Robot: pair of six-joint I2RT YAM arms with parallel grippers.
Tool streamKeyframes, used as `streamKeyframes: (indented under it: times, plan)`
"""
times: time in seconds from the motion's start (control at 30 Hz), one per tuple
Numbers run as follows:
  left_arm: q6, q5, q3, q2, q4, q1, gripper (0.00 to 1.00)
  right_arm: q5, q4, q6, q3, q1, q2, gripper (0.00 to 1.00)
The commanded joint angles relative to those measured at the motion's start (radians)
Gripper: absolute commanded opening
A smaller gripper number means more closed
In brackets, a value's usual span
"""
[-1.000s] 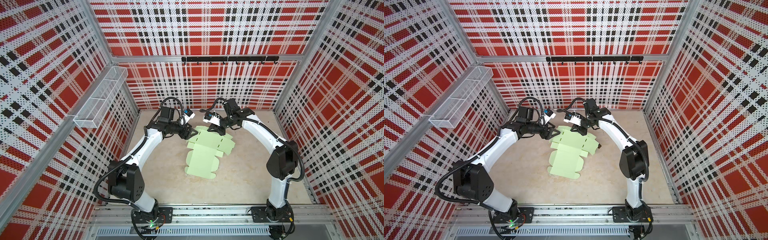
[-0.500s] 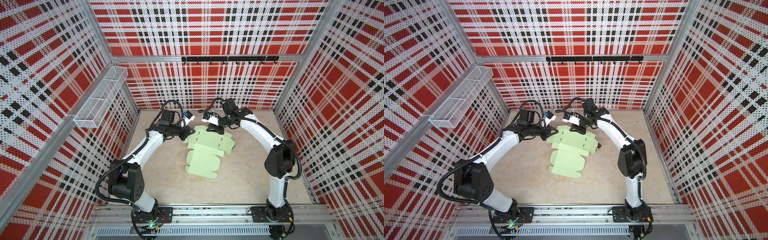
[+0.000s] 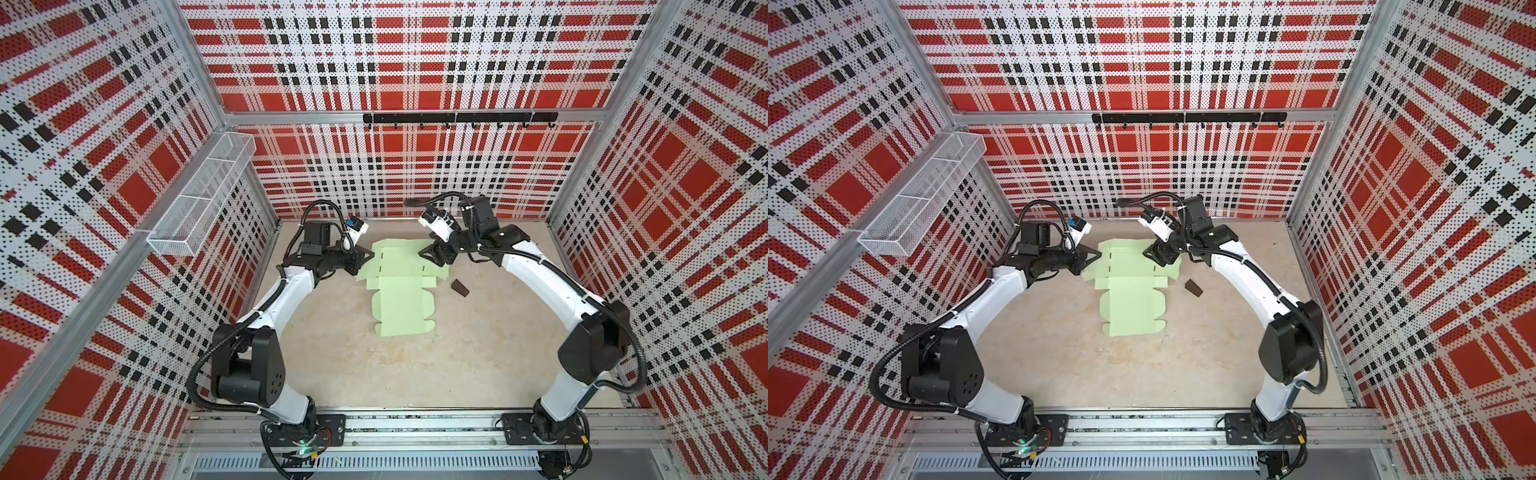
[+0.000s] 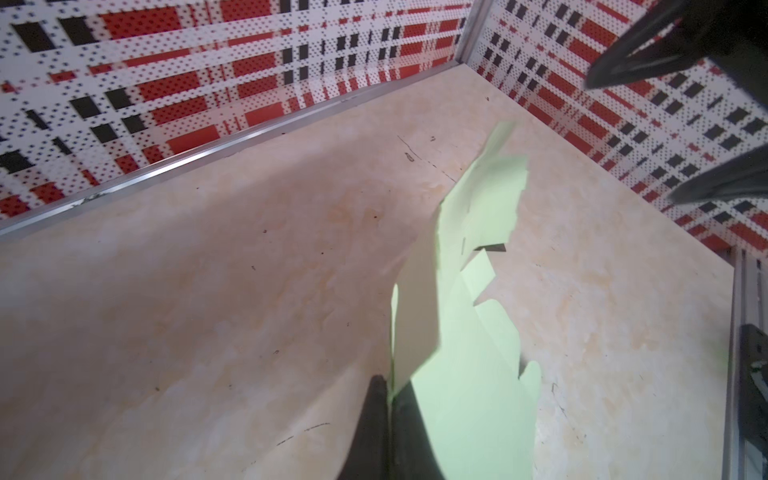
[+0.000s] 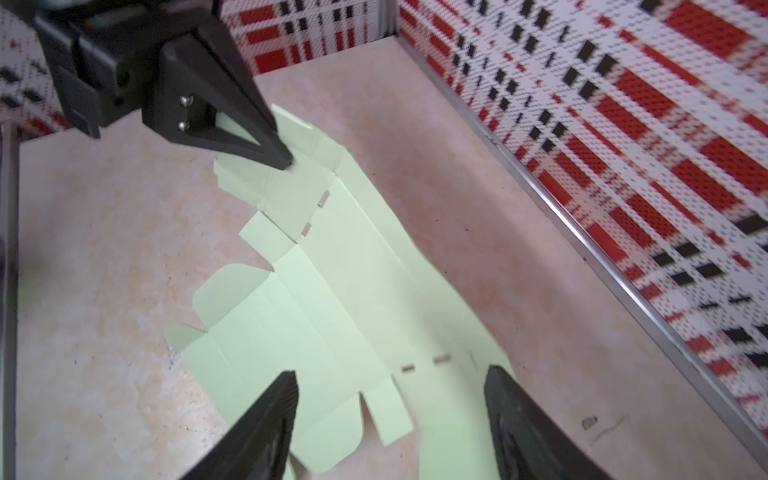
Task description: Fold the paper box
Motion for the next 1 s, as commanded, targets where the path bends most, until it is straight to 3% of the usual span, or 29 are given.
streamKeyframes:
  times: [0.0, 0.13, 0.27, 0.33, 0.5, 0.8, 0.97]
  plan:
    - [-0.052, 0.011, -0.013, -0.027, 0.088, 0.015, 0.0, 0.087, 0.169, 0.454, -0.044, -0.024, -0.029, 0.75]
    - [-0.035, -0.002, -0.021, -0.017, 0.102, 0.011, 0.0, 0.08, 0.152, 0.726, -0.045, -0.048, 0.016, 0.7]
    - [-0.003, -0.036, -0.033, -0.017, 0.107, 0.0, 0.0, -0.045, 0.174, 1.072, -0.027, -0.079, 0.102, 0.64]
    - [0.024, -0.06, -0.037, -0.015, 0.11, -0.011, 0.0, -0.137, 0.238, 1.249, -0.033, -0.095, 0.147, 0.6]
    - [0.075, -0.086, -0.042, -0.007, 0.102, -0.03, 0.0, -0.177, 0.554, 1.637, -0.115, -0.096, 0.195, 0.56]
    - [0.074, -0.085, -0.043, 0.004, 0.11, -0.042, 0.0, -0.153, 0.707, 1.872, -0.116, -0.073, 0.278, 0.56]
    - [0.085, -0.085, -0.046, 0.01, 0.111, -0.05, 0.0, -0.16, 0.696, 1.881, -0.092, -0.059, 0.307, 0.55]
